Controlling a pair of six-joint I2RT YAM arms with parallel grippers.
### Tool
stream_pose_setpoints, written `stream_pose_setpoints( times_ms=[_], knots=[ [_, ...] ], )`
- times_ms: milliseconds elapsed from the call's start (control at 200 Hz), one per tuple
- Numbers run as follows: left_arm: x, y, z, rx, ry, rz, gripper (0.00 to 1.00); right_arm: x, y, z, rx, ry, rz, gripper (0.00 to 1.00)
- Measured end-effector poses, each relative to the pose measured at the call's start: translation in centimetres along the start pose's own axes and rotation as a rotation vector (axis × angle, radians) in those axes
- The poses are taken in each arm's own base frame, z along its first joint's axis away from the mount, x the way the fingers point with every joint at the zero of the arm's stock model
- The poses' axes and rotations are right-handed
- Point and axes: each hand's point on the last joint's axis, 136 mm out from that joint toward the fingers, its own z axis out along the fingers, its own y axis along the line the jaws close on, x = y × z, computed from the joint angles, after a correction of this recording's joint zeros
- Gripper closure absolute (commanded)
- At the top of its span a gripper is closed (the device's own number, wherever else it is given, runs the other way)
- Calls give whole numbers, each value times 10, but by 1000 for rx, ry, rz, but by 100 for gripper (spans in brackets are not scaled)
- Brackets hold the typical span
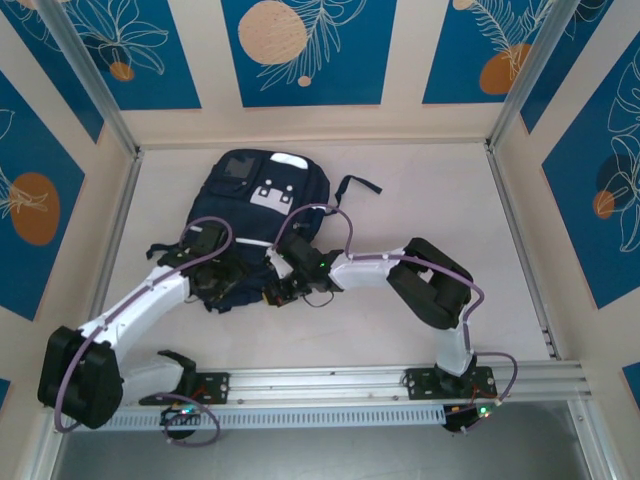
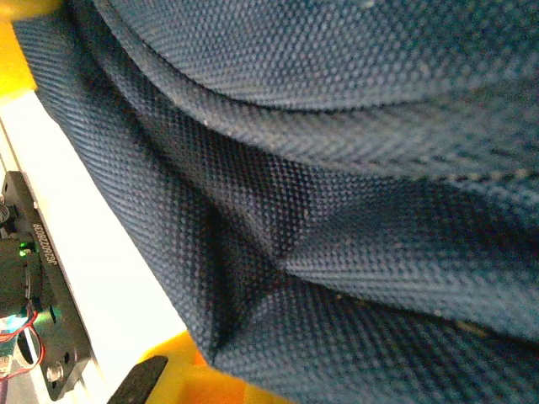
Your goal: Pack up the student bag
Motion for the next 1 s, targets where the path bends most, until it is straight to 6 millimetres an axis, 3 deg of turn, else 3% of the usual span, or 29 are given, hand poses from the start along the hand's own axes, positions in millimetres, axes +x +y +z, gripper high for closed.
stream_pose_setpoints(
  times_ms=[145, 255, 300, 435, 700, 1000],
  knots=[
    [-3, 2, 9, -31, -15, -11, 57, 0, -2, 0, 14, -3, -1, 100],
    [-7, 2, 13, -45, -32, -2, 91, 1, -4, -2, 30, -10, -2, 100],
    [-8, 2, 13, -46, -37, 8, 100, 1, -5, -4, 35, -15, -5, 100],
    [-11, 0, 13, -44, -52, 27, 100, -2, -8, -17, 48, -43, -2, 100],
    [-16, 1, 2, -30, -88, 58, 100, -8, -32, -40, 85, -87, 19, 100],
    [-22, 0, -18, 12, -137, 70, 100, -36, -79, -71, 143, -171, 65, 100]
  ],
)
